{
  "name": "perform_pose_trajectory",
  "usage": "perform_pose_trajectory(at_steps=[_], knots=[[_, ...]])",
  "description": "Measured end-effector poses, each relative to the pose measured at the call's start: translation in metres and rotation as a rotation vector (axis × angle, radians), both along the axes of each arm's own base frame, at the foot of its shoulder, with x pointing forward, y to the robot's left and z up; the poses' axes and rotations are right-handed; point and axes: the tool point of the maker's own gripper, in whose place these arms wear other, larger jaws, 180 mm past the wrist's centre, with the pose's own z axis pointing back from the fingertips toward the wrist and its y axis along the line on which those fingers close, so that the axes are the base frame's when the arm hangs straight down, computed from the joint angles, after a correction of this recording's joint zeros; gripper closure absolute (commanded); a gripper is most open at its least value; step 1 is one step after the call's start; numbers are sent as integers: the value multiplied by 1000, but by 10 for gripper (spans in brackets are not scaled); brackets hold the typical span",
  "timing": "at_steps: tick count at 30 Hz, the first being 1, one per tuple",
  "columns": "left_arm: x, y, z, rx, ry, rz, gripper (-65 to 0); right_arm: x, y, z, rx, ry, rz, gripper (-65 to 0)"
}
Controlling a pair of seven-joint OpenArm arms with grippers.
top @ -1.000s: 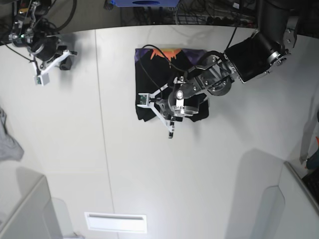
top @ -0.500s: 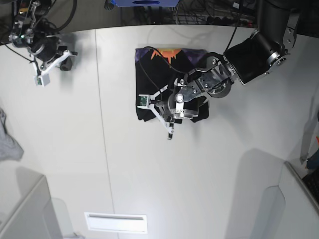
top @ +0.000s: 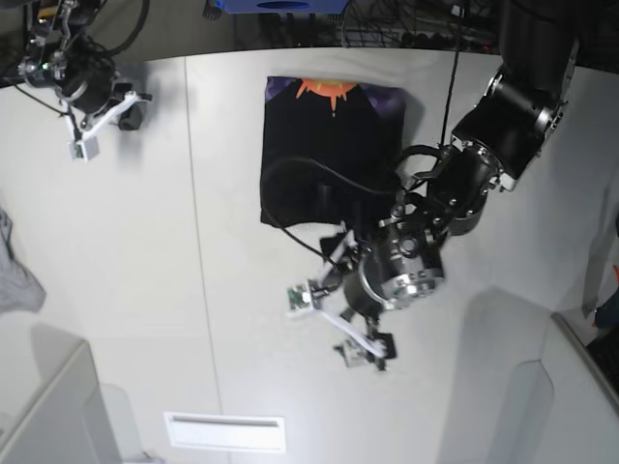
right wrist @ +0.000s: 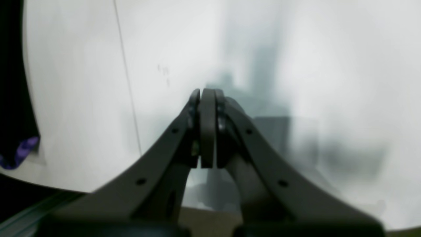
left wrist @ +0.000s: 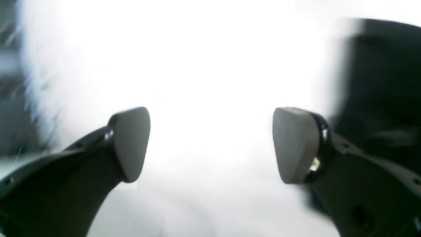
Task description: Fold the T-shirt properly
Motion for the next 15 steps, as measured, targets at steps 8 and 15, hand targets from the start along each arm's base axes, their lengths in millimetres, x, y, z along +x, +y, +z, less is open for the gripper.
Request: perform_pose_trajectory(at_steps=[8, 15], knots=[[-45, 144, -20, -115, 25, 403, 0, -28, 0, 43, -103, -80, 98, 0], [-188, 187, -54, -506, 49, 350, 0, -105, -41, 29, -335, 103, 233, 0]])
